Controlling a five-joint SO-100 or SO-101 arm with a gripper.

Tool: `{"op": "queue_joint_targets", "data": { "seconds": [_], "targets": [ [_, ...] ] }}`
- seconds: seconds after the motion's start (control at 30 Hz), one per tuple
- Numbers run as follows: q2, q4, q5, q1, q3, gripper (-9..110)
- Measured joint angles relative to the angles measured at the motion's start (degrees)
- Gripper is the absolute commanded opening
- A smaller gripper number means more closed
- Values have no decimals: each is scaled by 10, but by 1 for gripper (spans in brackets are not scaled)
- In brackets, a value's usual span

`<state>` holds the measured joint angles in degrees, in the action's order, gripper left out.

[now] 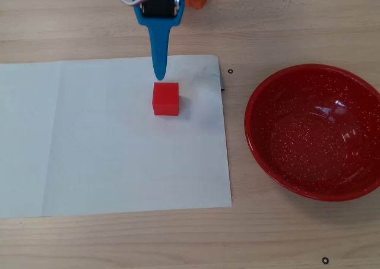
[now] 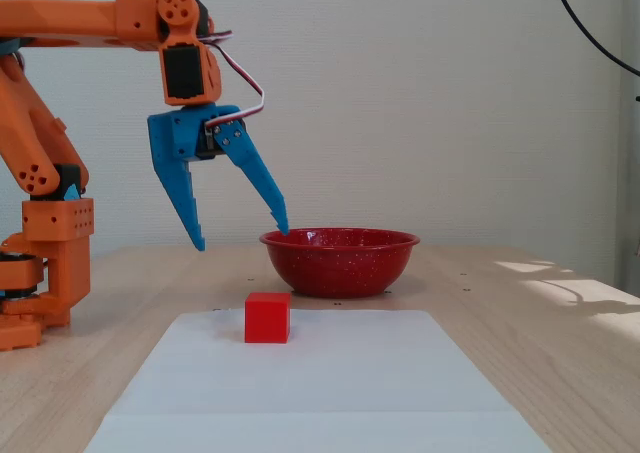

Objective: Grasp the red cube and put it in the red bowl

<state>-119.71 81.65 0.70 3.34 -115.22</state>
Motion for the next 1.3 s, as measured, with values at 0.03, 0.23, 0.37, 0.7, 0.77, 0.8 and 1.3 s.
{"op": "queue_joint_targets", "data": {
  "seconds": [0.03,0.23,0.37,0.7,0.77,0.8,1.3],
  "targets": [
    [4,-4,0,0,0,48],
    [57,-31,0,0,1,57],
    [72,-52,5,0,1,60],
    [133,-91,4,0,1,63],
    [145,-102,4,0,1,63],
    [146,-104,4,0,1,63],
    [233,-171,12,0,-3,62]
  ]
}}
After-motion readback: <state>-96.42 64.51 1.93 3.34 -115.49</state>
